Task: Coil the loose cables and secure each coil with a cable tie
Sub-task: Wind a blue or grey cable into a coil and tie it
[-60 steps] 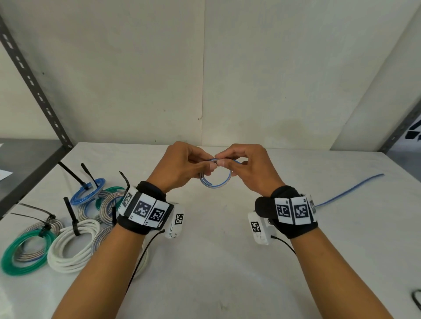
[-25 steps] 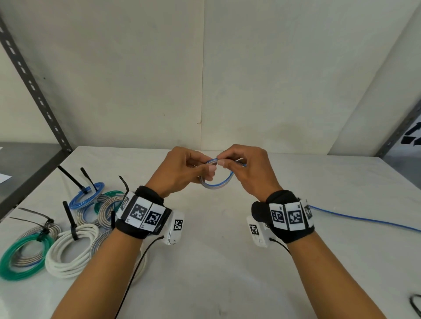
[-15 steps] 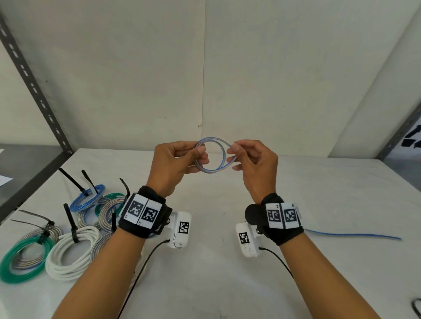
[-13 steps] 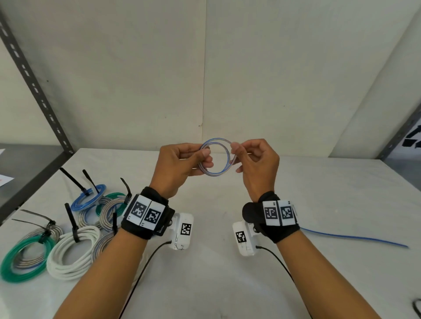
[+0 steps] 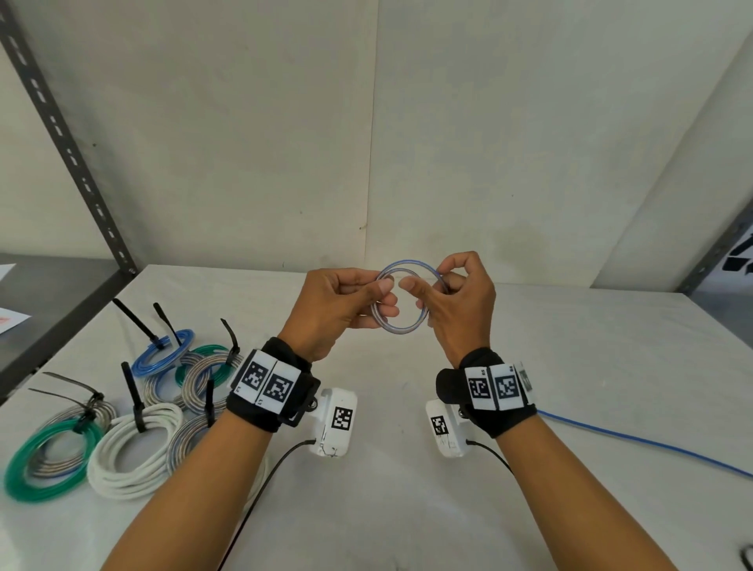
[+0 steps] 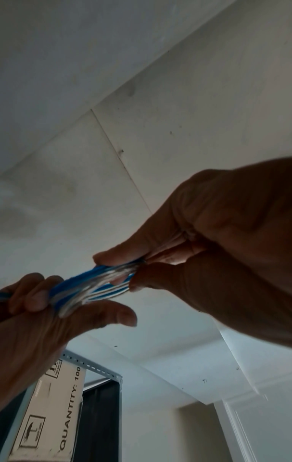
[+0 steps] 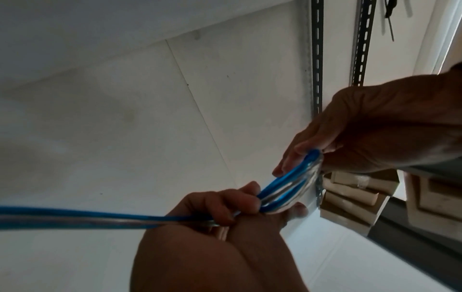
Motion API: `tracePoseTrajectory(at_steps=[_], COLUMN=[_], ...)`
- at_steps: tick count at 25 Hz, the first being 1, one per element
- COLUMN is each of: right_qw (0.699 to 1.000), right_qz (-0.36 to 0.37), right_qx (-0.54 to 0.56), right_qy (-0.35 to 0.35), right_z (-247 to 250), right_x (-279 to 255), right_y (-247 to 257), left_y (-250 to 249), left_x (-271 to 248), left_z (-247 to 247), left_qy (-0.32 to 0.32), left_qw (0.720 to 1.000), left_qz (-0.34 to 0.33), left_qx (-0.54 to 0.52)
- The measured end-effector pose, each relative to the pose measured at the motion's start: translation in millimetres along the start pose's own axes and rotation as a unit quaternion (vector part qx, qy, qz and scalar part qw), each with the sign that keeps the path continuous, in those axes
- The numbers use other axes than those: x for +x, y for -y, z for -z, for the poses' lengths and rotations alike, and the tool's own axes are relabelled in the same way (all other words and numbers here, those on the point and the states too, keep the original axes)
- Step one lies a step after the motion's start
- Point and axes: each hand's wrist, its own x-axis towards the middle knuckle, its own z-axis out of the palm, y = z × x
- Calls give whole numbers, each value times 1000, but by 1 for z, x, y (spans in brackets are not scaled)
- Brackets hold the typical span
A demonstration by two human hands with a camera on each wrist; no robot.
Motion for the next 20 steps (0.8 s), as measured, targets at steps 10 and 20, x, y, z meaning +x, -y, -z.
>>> tracePoseTrajectory(at_steps=[10,20], right_qw=[993,965], right_qz=[-23,4], right_qx=[-50,-250], right_qy=[102,81], right_z=[5,8], right_x=[1,-2], right_y=[-1,4], left_y=[5,3], left_x=[2,2], left_z=[9,10], left_qy=[51,77], left_qw=[997,995], left_qz=[46,60], left_qx=[24,29])
